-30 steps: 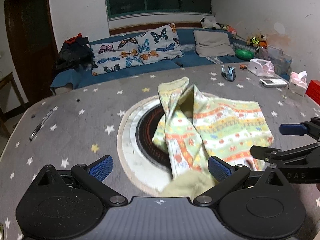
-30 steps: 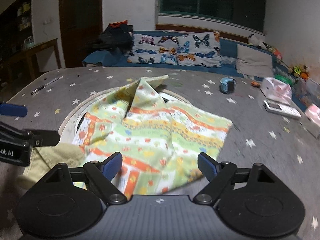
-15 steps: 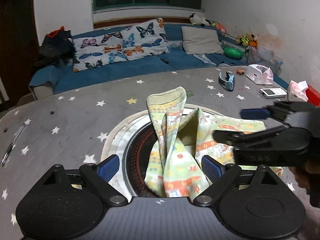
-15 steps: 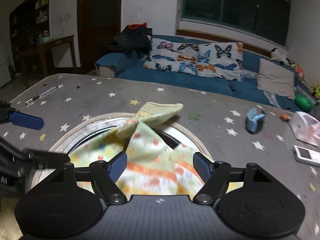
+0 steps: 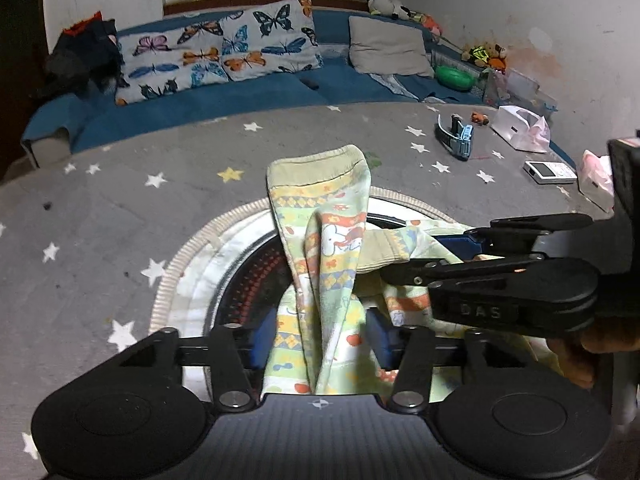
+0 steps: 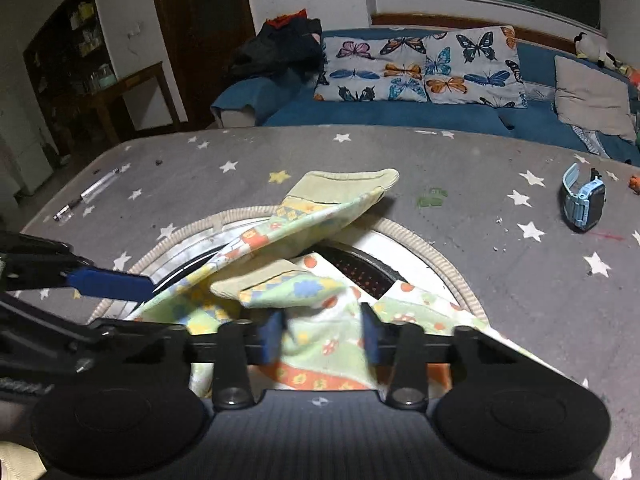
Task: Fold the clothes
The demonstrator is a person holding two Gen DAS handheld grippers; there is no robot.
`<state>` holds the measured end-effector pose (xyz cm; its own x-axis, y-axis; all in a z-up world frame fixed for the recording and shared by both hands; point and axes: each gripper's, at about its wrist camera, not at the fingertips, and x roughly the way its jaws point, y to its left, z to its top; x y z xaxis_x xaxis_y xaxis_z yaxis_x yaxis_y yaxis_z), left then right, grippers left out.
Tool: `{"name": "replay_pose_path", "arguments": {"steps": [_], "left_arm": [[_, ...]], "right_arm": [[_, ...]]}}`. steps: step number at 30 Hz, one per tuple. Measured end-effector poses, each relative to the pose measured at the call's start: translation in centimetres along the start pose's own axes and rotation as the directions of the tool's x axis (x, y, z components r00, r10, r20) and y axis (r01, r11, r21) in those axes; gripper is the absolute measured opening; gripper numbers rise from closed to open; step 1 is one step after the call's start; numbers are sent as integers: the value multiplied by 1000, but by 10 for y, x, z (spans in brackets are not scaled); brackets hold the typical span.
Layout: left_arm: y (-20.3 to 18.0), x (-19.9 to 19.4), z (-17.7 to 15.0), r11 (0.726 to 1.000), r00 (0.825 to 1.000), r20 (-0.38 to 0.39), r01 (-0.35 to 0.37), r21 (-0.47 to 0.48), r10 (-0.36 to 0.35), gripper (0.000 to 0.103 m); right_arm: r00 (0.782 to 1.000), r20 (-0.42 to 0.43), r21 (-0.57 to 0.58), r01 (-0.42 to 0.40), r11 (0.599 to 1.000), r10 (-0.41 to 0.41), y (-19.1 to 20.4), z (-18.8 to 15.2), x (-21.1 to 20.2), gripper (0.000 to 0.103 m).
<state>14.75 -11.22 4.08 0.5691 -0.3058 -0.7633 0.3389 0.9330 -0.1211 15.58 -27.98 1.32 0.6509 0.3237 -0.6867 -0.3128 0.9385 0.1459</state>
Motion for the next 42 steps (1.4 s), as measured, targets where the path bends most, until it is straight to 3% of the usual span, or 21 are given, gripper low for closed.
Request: {"name": "replay_pose_path", "arguments": {"steps": [2, 4, 8, 14, 19, 29, 34, 37, 42], "left_arm": [[3, 2, -1, 1000, 1000, -9, 21, -20, -21, 24], [5, 3, -2, 998, 999, -14, 38, -41, -39, 12], [10, -5, -5, 997, 1000, 8, 27, -71, -26, 2], [21, -42, -16, 994, 997, 73, -31, -103, 39, 1], [35, -77, -35, 986, 988, 113, -89, -142, 105, 1], [64, -146, -117, 952, 974, 114, -159, -261, 194, 1], [60, -173, -162, 946, 977, 74, -173, -274, 200, 1], [57, -176, -181, 951, 982, 23, -174, -254, 186, 2], [55, -181, -179, 963, 986, 1, -164, -214, 168, 7]], "right_arm": [[1000, 11, 4, 6, 1000, -6, 0, -1, -3, 16], [1000, 21, 11, 18, 1000, -19, 0, -3, -7, 9], [996, 68, 0, 59, 998, -59, 4, -5, -26, 7], [978, 164, 24, 125, 992, -128, 1, -12, -79, 7], [949, 232, 101, 194, 976, -213, -17, -32, -138, 7], [881, 279, 239, 322, 916, -383, -53, -101, -238, 7], [874, 228, 297, 358, 885, -430, -62, -145, -264, 7], [893, 151, 312, 364, 878, -424, -70, -167, -263, 8], [905, 52, 317, 387, 866, -423, -76, -190, -260, 16]]}}
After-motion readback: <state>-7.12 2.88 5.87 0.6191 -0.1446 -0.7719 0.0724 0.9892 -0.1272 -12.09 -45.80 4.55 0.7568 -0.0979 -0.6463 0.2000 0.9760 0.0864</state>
